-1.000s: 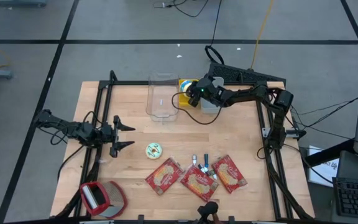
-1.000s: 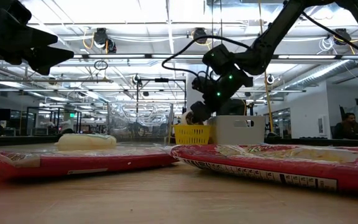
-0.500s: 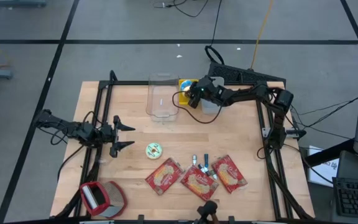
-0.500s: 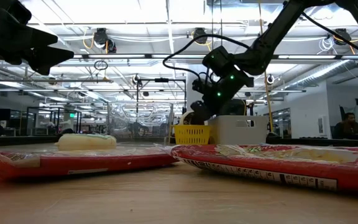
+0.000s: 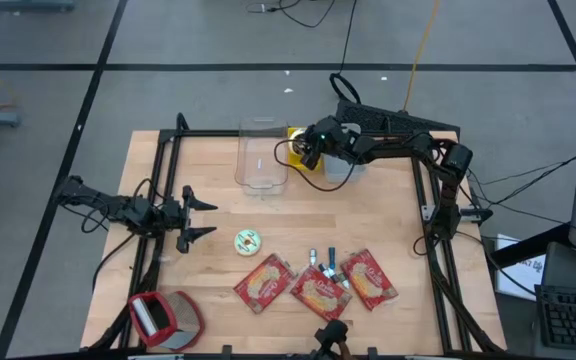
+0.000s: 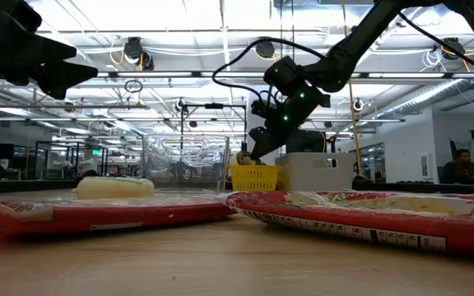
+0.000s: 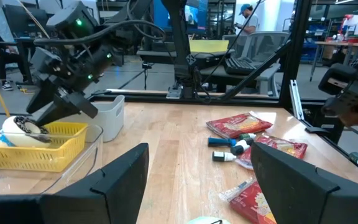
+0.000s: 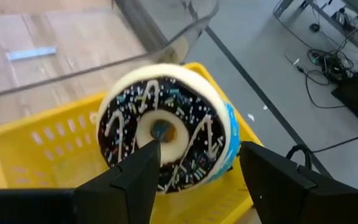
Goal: Pick & Place Food Item
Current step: Put the light blue donut into the yellow bin
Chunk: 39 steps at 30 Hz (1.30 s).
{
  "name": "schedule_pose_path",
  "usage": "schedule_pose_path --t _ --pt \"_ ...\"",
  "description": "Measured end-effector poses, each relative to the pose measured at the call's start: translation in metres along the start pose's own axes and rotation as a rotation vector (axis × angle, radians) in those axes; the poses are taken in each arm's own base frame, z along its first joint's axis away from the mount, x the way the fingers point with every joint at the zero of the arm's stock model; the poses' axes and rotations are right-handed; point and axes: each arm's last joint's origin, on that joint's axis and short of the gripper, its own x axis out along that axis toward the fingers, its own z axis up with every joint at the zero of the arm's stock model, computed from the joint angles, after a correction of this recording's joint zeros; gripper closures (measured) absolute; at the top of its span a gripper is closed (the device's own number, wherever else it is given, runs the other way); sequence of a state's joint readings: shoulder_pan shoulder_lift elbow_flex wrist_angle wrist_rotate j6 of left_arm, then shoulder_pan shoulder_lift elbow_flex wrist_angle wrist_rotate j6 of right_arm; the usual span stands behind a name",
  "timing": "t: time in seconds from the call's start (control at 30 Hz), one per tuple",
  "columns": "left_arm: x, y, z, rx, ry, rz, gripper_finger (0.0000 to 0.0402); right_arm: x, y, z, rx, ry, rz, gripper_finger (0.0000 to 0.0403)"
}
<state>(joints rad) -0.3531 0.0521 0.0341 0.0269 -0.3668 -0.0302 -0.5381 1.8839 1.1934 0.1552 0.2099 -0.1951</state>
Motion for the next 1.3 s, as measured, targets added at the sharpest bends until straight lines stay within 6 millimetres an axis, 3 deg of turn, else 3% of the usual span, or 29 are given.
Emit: schedule_pose_path --t 0.3,0.5,0.63,0.87,1.3 --pt "0.0 0.0 0.0 0.0 0.0 0.0 0.0117 -0.01 0.003 0.007 -0.004 -0.015 0.008 0.0195" --pt "0.0 0.0 0.0 0.0 0.0 0.0 0.0117 -0.047 0.003 0.024 0.089 -0.012 0.038 0.0199" --pt "0.0 0.0 0.0 0.0 0.0 0.0 0.0117 -0.076 0.009 0.021 0.152 0.033 0.071 0.0198" --pt "0.0 0.0 0.0 0.0 0.0 0.0 0.0117 -0.123 0.031 -0.009 0.176 0.057 0.148 0.0205" --pt "0.0 0.0 0.0 0.0 0.0 0.0 0.0117 -0.202 0.068 -0.064 0.127 -0.089 0.366 0.0211"
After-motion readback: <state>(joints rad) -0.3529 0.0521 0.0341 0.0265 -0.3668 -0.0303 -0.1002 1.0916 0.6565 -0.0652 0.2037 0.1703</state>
